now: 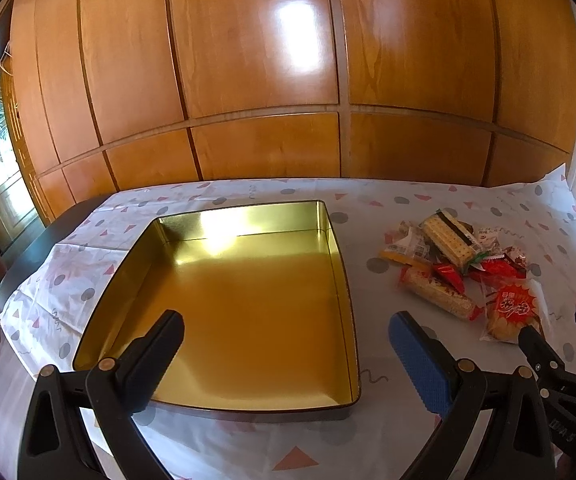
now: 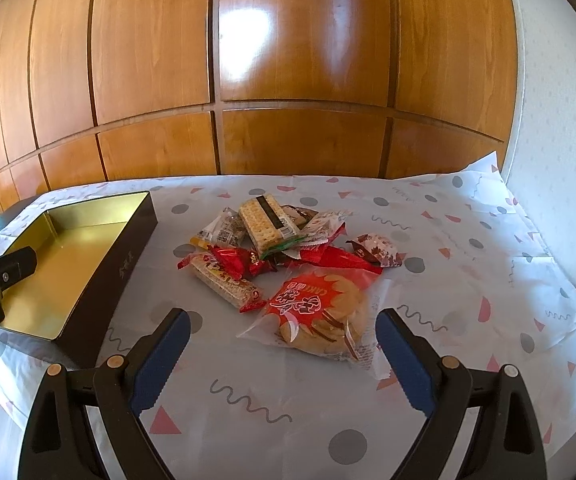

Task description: Organize snacks

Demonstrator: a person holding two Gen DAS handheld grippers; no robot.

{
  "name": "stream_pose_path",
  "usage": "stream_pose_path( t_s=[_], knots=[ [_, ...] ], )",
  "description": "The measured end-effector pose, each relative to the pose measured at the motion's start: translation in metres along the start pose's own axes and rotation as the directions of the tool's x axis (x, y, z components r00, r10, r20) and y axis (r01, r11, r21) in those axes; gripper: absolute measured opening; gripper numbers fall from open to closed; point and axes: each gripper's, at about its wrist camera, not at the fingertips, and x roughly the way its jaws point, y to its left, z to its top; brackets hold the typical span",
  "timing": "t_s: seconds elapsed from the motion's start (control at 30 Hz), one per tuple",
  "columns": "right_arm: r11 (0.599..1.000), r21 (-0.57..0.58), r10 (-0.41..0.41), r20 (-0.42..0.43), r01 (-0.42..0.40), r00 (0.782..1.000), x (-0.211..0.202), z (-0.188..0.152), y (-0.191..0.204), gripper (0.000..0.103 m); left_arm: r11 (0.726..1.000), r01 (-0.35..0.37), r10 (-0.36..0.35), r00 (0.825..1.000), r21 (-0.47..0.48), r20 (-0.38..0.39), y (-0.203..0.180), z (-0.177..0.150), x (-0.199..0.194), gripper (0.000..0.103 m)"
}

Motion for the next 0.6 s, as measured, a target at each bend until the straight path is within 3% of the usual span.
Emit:
stream_pose_path(
  t_s=[0.37,0.6],
  knots=[
    [1.0,0.025,-0.008,-0.01,0.008,1.0,0.005,0.001,-0.011,0.095,0.999,0.027,-0.027,1.0,0.037,-0.012,-0.014,0.003,0.003,0.103],
    [0.998,0.052,-0.032,-0.045,0.034,0.998,0.013,0.0,-0.033,0.095,0.991,0.12,-0.118,0.992,0.054,-0.042,-0.023,0.008,0.007,0.103]
  ],
)
